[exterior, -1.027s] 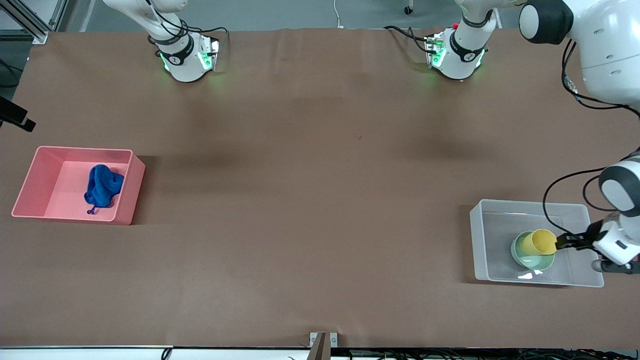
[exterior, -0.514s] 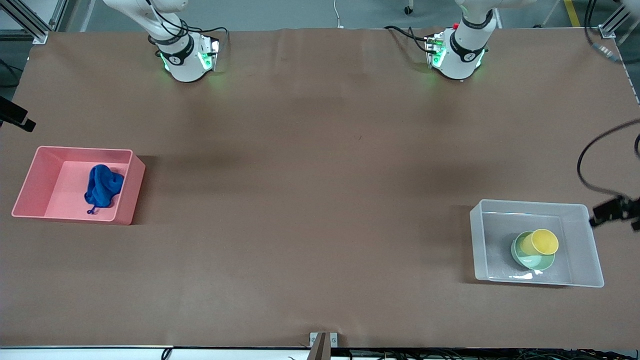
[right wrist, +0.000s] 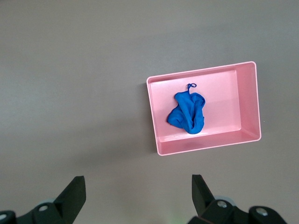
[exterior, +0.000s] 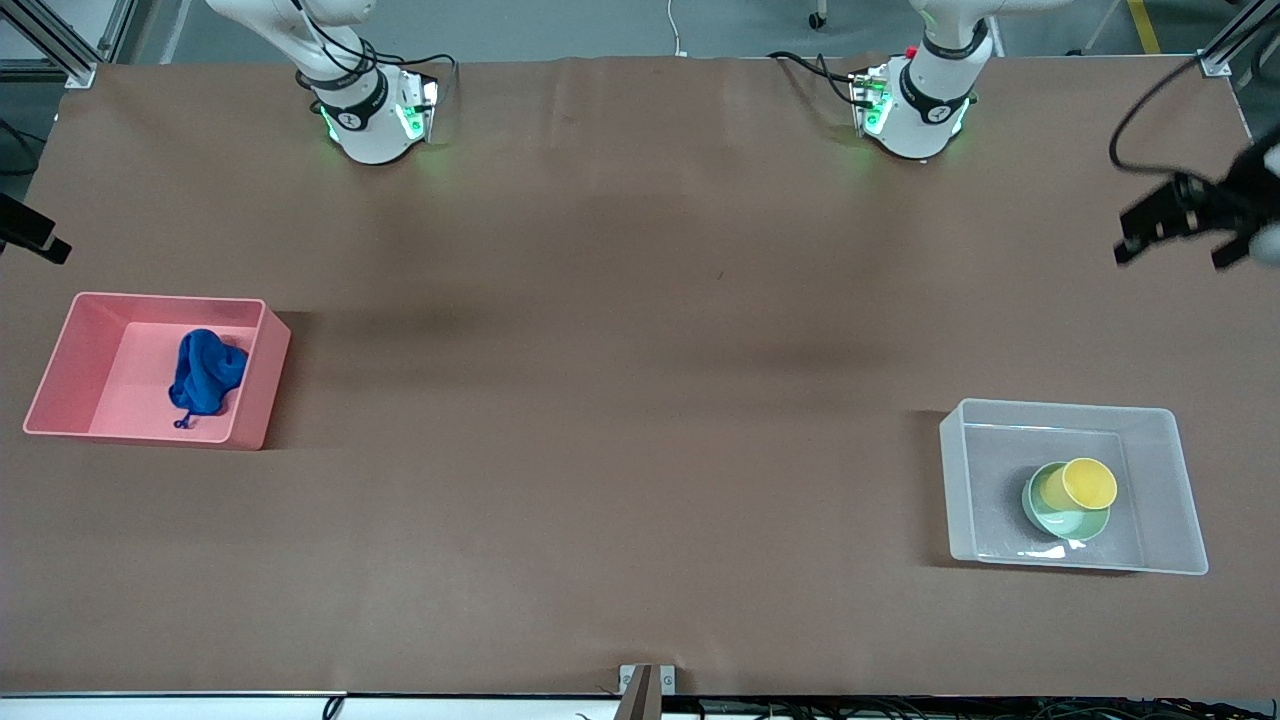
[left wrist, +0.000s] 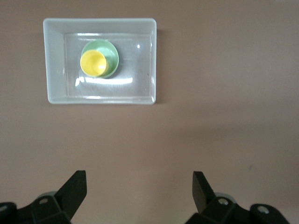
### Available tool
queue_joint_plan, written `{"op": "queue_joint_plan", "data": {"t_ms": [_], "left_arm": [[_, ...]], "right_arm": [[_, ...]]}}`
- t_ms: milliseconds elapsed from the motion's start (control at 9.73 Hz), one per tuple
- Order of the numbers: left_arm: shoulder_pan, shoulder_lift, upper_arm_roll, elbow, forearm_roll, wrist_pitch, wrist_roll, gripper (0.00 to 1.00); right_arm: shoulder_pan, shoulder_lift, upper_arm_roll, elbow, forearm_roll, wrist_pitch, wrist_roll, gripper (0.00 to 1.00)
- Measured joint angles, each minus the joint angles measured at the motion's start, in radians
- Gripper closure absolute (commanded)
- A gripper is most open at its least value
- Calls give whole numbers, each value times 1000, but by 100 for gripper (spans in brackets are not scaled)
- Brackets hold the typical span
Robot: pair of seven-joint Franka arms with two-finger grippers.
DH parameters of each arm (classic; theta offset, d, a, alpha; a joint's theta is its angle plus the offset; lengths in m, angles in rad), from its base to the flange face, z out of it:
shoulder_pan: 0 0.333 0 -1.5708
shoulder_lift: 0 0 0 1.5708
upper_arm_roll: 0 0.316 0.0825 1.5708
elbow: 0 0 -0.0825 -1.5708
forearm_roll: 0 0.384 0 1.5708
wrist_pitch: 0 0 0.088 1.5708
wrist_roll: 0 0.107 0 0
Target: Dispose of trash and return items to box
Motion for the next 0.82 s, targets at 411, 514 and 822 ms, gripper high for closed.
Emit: {"op": "queue_joint_plan", "data": {"t_ms": [411, 514, 822], "left_arm": [[-9, 14, 0, 51, 0, -1, 0, 0], [-14, 16, -1, 54, 0, -3, 0, 0], [-35, 19, 0, 55, 0, -10, -13, 0]], "right_arm": [[0, 0, 0, 0, 0, 0, 0, 0], [0, 0, 0, 0, 0, 0, 0, 0], [0, 0, 0, 0, 0, 1, 0, 0]]}}
